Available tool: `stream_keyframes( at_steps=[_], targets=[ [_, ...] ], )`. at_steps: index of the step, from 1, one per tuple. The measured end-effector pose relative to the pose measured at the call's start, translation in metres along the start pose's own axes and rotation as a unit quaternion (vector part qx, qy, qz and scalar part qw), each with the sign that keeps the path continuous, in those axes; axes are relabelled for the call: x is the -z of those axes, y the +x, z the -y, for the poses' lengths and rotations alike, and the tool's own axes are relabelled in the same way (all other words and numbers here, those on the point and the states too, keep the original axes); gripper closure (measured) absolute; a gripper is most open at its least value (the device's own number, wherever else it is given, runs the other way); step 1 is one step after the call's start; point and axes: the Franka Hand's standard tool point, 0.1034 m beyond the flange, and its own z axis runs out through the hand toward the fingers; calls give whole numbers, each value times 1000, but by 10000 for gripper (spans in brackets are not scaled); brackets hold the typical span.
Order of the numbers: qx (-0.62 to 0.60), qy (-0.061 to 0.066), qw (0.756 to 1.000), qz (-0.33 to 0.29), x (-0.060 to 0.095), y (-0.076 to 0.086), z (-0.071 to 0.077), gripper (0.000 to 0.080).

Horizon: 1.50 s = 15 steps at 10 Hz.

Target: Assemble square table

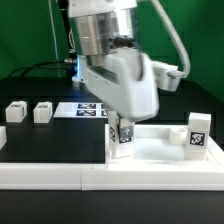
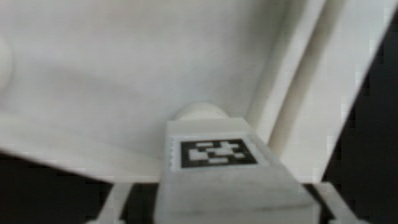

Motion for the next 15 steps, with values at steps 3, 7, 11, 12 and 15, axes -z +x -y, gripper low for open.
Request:
stream_keyframes(
  at_steps=[3, 7, 11, 12, 15],
  targets=[
    [-133, -1, 991, 0, -1, -6, 1, 509],
    [53, 11, 998, -18, -1, -15, 6, 182],
    [361, -2, 932, -28, -1, -19, 6, 150],
    [557, -18, 829, -41, 5, -4, 8, 150],
    [734, -38, 677, -43, 9, 0, 12, 150]
  ],
)
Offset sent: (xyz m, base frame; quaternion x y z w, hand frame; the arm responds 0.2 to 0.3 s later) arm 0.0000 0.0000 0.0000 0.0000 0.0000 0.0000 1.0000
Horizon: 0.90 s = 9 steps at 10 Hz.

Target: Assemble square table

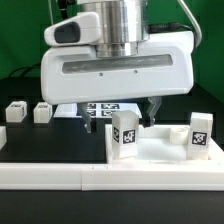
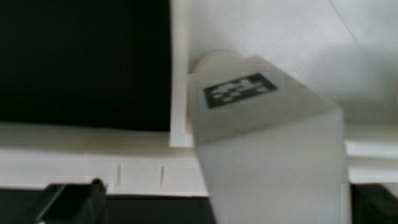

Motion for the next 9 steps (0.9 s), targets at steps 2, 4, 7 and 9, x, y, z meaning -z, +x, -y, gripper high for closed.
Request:
stream_keyframes(
  at_steps=[2, 4, 7, 9],
  targets=[
    [63, -1, 998, 3, 0, -2, 1, 150],
    [56, 0, 998, 5, -2, -5, -1, 150],
    [40, -1, 999, 6, -2, -5, -2, 421],
    [-35, -1, 999, 5, -2, -5, -2, 509]
  ],
)
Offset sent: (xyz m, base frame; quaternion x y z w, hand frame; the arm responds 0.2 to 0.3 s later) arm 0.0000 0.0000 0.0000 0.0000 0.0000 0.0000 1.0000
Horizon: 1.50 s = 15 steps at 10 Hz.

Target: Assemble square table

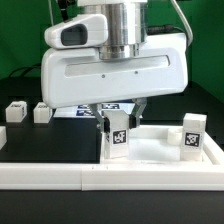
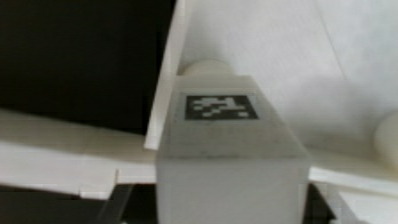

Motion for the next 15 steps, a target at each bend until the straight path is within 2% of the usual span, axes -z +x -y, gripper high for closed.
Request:
stream_keyframes(
  at_steps=[3, 5, 7, 9, 11, 12, 13, 15],
  targets=[
    [-123, 0, 992, 0, 0, 0, 0, 509],
    [-220, -1, 976, -2, -1, 4, 2, 509],
    [-356, -3, 934, -3, -2, 6, 1, 509],
    [-469, -13, 883, -4, -2, 4, 1, 509],
    [-624, -19, 781, -9, -2, 1, 1, 508],
    [-662, -17, 749, -9, -2, 0, 0, 508],
    [-716, -11, 698, -7, -2, -2, 0, 508],
    [-788, -5, 616, 4, -2, -3, 2, 508]
  ],
)
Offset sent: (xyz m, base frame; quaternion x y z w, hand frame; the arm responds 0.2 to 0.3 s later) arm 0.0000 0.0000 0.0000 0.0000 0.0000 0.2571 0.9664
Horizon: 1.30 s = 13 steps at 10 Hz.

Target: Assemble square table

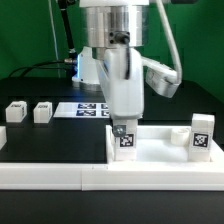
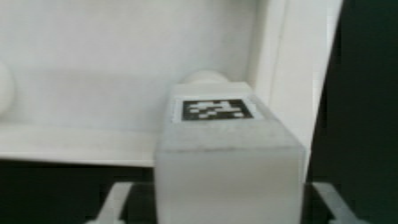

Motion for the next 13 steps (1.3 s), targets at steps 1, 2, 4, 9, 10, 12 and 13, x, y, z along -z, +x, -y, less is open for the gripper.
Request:
stream_keyframes(
  at_steps=[1, 2, 4, 9, 10, 12, 13],
  targets=[
    [-51, -1, 999, 3, 0, 0, 0, 508],
    [-85, -2, 996, 7, 0, 0, -1, 508],
    [-146, -3, 989, 8, 0, 1, -2, 508],
    [-182, -4, 983, 10, 0, 2, -4, 433],
    [-129, -16, 991, 10, 0, -1, -7, 433],
    [2, -16, 1000, 5, -1, -10, -8, 182],
    [59, -13, 998, 5, -1, -14, -8, 156]
  ],
)
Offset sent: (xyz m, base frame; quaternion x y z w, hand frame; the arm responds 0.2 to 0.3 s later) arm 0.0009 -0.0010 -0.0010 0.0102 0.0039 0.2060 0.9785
